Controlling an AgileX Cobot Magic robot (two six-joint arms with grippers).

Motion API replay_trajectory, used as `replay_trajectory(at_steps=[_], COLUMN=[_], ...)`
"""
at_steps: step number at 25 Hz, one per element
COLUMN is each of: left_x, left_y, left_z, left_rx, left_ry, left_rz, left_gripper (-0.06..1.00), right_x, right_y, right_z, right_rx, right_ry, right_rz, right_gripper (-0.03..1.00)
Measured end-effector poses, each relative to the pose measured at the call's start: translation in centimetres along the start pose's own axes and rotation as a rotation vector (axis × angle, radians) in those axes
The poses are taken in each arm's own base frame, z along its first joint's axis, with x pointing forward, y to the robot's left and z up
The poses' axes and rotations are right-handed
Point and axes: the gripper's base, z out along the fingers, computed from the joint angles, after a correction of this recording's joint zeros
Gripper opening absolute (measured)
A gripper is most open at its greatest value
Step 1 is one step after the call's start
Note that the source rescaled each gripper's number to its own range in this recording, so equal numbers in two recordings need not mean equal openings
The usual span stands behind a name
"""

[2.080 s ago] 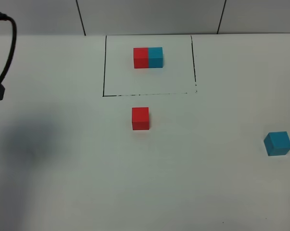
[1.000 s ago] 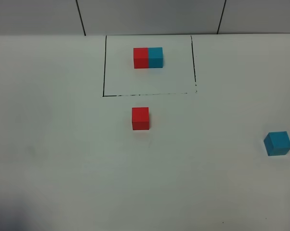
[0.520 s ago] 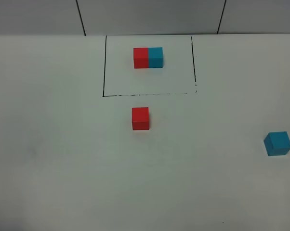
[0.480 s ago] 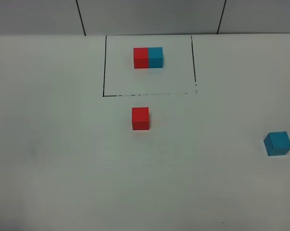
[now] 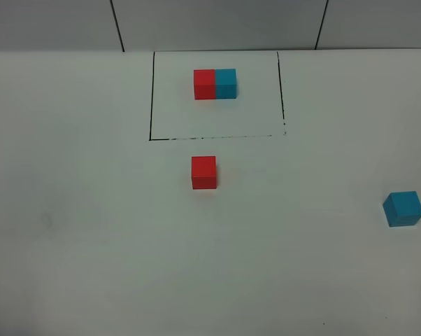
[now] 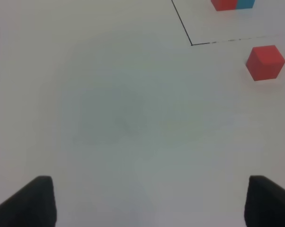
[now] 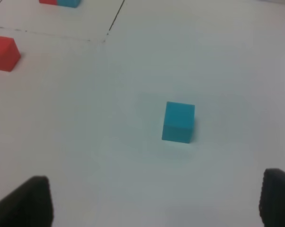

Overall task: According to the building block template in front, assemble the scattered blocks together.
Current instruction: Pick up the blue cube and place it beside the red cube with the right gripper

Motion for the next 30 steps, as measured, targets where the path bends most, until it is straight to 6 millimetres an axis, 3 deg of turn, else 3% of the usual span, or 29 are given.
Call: replay_trajectory(at_steps=[30], left_x=[-0.02], left_y=[-0.01], left_z=[0.04], left_rx=[-0.046], left_ry=[-0.001], left_rz=[-0.024], left_gripper=[0.86], right_x=[0.00], right_y=[0.00], right_z=[0.00], right_rx=[0.000], right_ry=[0.000], right_rz=[0.000], right_gripper=[0.90])
